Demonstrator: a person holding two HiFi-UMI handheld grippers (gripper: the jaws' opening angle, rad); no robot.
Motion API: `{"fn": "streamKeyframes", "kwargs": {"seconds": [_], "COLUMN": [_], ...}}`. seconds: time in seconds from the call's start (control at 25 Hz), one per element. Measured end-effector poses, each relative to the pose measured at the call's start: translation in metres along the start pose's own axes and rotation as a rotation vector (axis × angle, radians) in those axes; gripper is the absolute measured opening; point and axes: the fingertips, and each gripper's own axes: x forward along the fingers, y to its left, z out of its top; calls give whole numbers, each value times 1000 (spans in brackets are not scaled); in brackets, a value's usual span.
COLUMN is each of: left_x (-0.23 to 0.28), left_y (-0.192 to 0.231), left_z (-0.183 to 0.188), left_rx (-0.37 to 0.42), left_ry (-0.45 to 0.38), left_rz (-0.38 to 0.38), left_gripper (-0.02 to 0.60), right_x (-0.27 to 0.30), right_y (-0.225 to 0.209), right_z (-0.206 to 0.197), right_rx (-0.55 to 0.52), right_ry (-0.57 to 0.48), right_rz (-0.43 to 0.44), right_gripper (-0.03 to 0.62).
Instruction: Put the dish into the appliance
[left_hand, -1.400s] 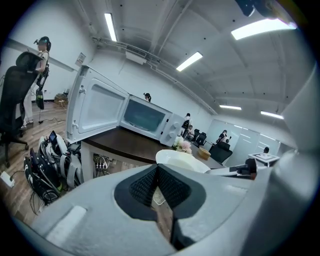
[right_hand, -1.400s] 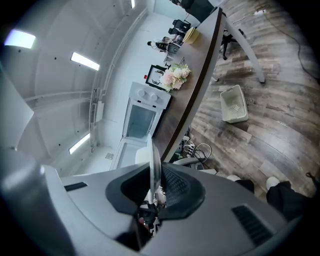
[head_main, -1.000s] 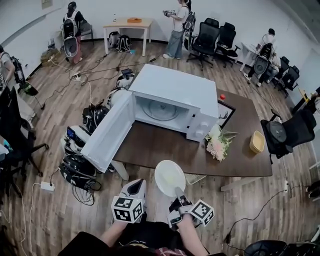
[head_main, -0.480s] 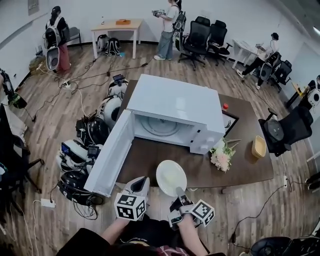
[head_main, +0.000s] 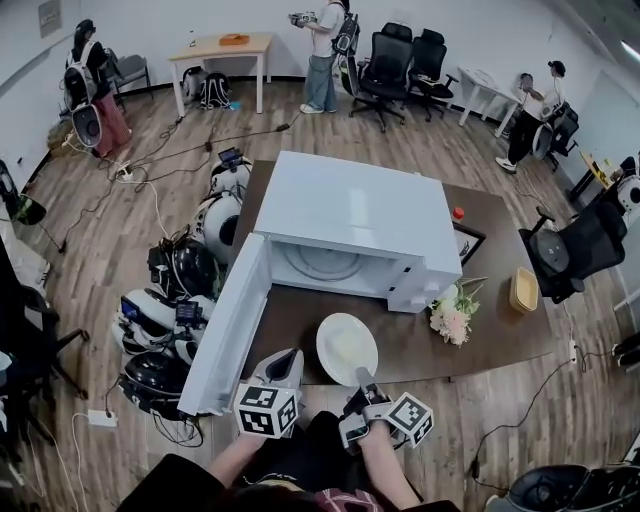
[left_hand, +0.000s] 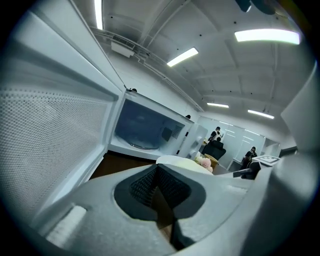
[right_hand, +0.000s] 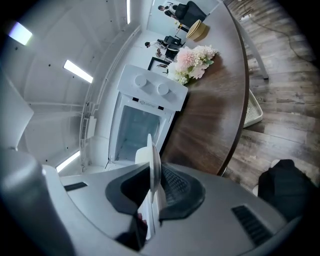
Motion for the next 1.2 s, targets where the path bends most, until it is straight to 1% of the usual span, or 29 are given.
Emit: {"fn": "streamKeyframes", "kwargs": {"seconds": [0.24,0.64,0.96,1.2], "left_x": [11,41,57,68], "left_y": [11,21,25,26], "left_z": [5,25,24,28], "left_rx": [-19,-51,-57,-62], "left_ry": [4,-15,8,1], "left_rz": [36,96,118,134], "left_gripper": [8,9,9,9], "right_x": [24,72,98,115], "right_y": [8,25,30,26], "right_z": [13,36,57,71], "right_rx": [-3,-10,2,32], "right_ry": [20,98,102,103], "right_rz": [2,20,10,-9], "right_gripper": [57,57,58,60]}}
